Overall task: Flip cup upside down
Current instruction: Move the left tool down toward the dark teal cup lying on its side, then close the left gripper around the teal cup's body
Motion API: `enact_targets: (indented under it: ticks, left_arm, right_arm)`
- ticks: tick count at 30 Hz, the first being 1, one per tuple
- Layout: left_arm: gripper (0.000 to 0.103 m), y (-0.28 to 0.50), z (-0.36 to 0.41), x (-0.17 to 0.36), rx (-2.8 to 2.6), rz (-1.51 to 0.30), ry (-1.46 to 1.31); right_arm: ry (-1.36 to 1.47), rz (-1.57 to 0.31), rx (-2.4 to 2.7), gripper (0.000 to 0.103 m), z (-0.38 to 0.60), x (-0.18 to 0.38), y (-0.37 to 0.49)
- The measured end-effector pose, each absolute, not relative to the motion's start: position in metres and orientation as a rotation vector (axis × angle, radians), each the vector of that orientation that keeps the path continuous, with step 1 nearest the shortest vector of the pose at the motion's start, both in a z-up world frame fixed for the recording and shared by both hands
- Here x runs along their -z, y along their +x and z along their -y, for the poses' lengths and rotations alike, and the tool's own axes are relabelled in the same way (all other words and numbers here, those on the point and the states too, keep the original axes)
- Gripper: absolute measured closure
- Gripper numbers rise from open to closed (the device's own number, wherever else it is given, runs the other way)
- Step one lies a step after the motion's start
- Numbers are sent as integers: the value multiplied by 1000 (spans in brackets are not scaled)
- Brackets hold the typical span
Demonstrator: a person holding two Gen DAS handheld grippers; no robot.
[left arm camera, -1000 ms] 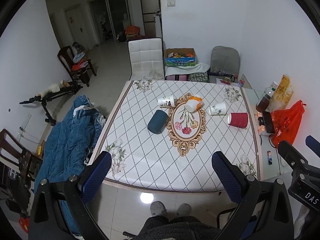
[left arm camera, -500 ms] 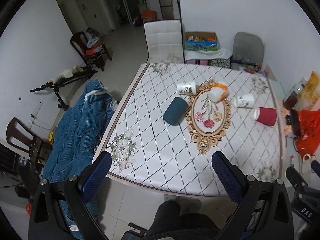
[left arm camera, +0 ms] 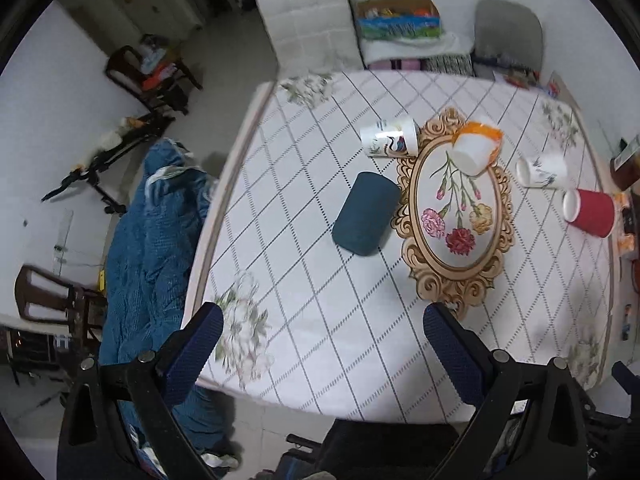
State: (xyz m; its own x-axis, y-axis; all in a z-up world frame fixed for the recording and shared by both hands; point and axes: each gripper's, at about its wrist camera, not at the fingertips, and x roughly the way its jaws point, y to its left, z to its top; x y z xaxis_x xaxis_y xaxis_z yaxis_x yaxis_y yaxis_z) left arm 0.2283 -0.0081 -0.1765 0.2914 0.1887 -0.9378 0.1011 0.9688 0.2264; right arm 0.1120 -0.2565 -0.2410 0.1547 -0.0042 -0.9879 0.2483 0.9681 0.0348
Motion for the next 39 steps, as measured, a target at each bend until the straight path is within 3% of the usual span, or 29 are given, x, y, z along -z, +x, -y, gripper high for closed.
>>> enact_targets:
  ticks: [14, 26, 30, 31, 33, 37, 39]
  left_arm:
    - [1, 362, 24, 313, 106, -1496, 511]
    - [1, 385, 42, 377, 261, -1590, 576]
    - [7, 391, 42, 383, 282, -1597, 569]
    - [16, 392, 41, 383, 286, -1595, 566]
    - [26, 395, 39, 387, 296, -1606, 561]
    - [36, 400, 35, 396, 304, -1599, 582]
    - [36, 400, 33, 399, 299, -1589, 593]
  right_arm:
    - [237, -1653, 248, 0, 235, 365, 188]
    - [242, -1699, 307, 0, 231, 384, 221]
    - [239, -1705, 318, 0, 232, 385, 222]
    - [238, -1705, 319, 0, 232, 385, 223]
    - [235, -1708, 320, 0, 230, 384, 228]
    - [228, -1706, 321, 0, 227, 381, 235]
    - [227, -1703, 322, 0, 227, 378, 239]
